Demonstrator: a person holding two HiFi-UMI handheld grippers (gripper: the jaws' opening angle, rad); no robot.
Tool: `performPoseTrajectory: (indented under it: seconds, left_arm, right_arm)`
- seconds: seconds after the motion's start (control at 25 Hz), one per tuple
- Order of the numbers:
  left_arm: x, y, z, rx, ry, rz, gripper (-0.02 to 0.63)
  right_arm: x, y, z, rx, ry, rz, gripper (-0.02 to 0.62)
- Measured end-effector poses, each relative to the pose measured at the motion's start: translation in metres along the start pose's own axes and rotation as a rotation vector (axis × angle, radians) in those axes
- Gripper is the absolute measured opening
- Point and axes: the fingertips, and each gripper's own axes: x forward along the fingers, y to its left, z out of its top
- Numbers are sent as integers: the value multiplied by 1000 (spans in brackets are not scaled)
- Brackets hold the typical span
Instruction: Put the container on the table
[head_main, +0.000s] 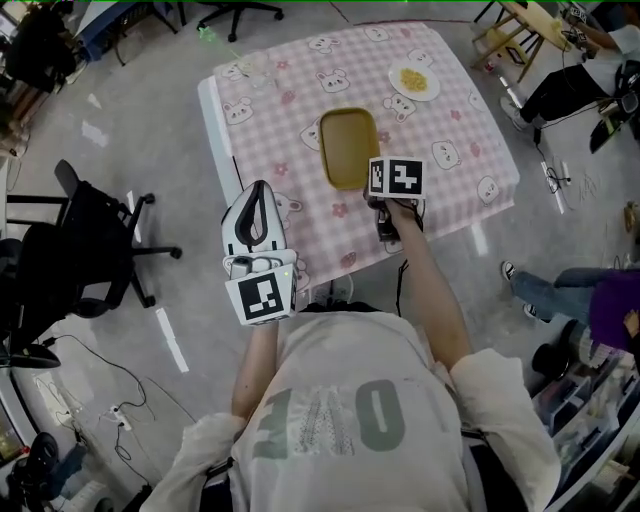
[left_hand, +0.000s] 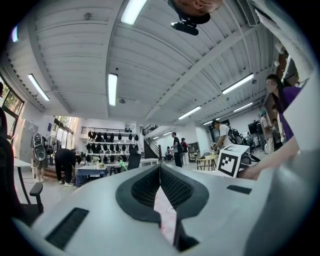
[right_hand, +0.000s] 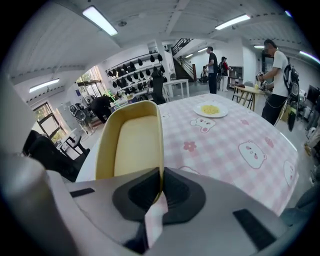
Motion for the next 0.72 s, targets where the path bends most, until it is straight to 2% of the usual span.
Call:
performPoseTrajectory:
  seconds: [0.16, 0.28, 0.52, 0.72]
  left_arm:
    - [-5, 2, 1, -25, -11, 18, 29]
    - [-8, 5, -8, -11, 26, 22, 29]
    - [-10, 8, -21, -11, 45, 31, 29]
    - [-10, 5, -22, -12, 43, 30, 29]
  right_arm:
    - [10, -2, -14, -12, 61, -15, 32]
    - [14, -2, -21, -2, 86, -16, 32]
    - [20, -3, -23, 42, 115, -6, 34]
    - [23, -2, -21, 72, 97, 1, 34]
